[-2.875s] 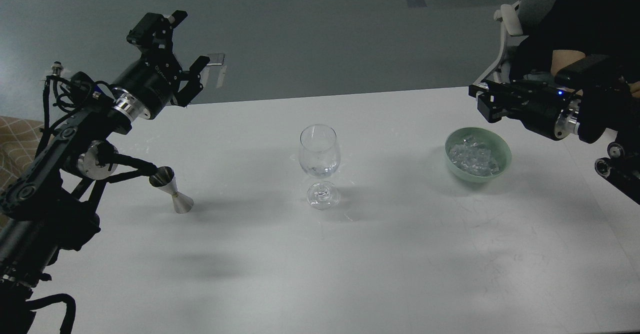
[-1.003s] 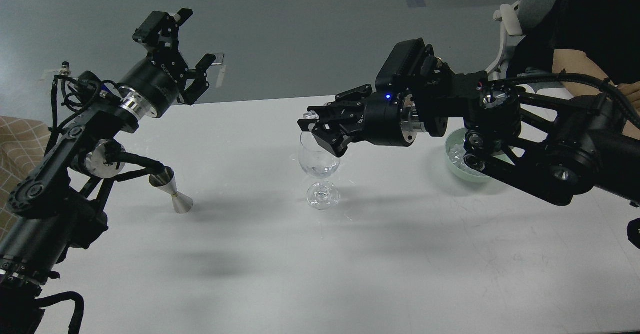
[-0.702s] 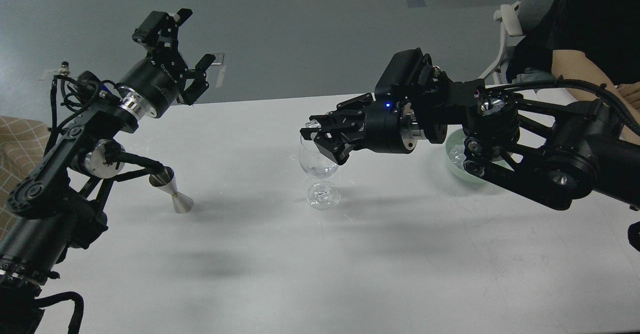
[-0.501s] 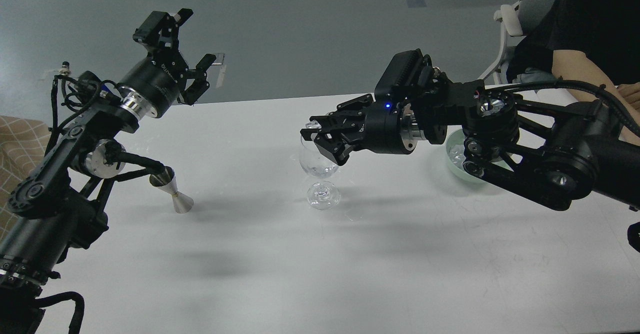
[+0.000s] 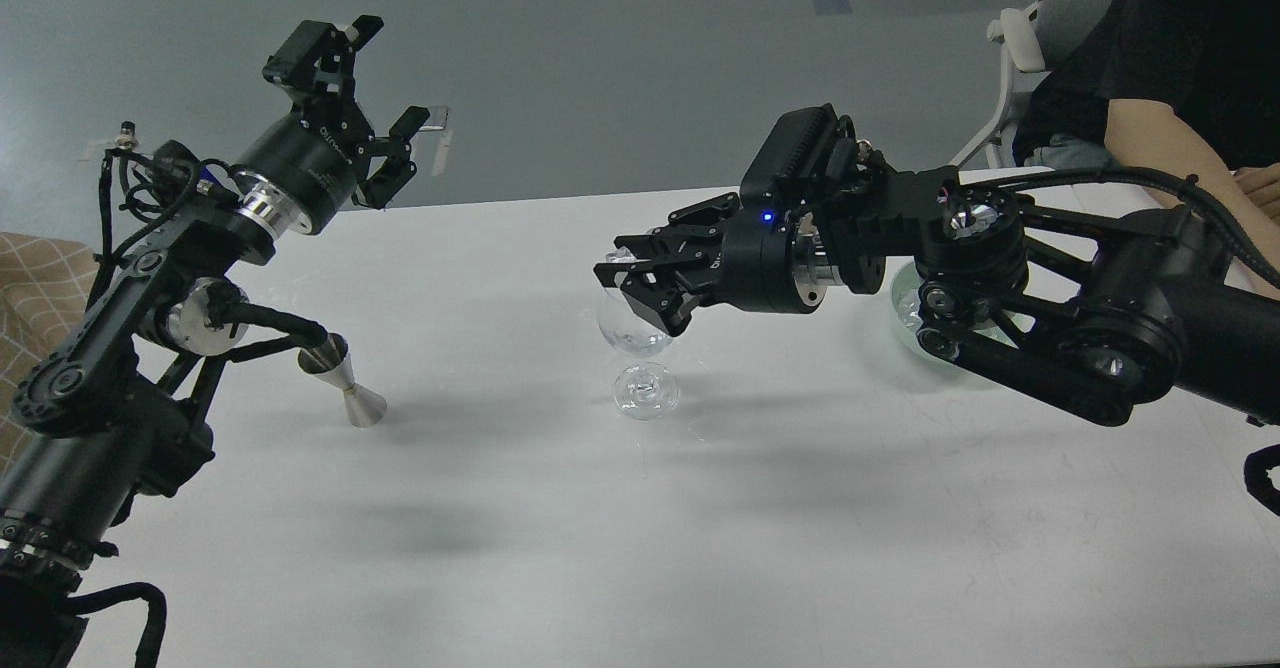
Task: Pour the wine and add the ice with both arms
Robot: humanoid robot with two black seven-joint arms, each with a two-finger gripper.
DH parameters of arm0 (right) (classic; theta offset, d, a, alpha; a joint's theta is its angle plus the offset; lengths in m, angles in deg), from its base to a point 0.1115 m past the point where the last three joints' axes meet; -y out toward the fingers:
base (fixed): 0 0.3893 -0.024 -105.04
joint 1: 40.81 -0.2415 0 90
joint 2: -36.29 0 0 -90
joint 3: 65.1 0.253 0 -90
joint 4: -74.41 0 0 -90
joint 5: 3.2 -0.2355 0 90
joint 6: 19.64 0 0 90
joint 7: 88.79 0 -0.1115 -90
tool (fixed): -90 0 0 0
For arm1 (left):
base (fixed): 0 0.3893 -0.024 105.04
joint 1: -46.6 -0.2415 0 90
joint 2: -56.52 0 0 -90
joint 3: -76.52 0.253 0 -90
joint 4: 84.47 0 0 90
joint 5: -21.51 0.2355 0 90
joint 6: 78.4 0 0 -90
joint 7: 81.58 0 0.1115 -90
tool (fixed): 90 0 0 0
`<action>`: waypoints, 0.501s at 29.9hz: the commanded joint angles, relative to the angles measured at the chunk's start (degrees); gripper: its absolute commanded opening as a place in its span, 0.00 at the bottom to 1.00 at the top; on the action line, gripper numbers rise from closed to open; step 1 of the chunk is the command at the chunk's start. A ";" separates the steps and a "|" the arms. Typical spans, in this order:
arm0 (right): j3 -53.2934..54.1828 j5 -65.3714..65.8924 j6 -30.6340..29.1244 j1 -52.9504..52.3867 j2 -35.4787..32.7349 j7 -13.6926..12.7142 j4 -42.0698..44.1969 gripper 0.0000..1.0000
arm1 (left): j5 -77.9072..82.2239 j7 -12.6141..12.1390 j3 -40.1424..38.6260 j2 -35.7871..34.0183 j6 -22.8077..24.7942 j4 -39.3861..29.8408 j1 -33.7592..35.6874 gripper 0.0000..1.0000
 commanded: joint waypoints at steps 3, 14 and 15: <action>0.17 -0.03 0.03 0.00 -0.06 0.00 -0.09 0.50 | 0.00 0.00 0.08 0.09 0.11 0.00 -0.01 0.98; 5.25 -0.99 0.73 -0.09 0.02 0.00 0.35 0.82 | -0.09 0.00 -0.01 -0.18 0.11 0.00 -0.01 0.98; 5.27 -0.99 0.73 -0.09 0.02 0.00 0.35 0.82 | -0.09 0.00 -0.01 -0.18 0.11 0.00 -0.01 0.98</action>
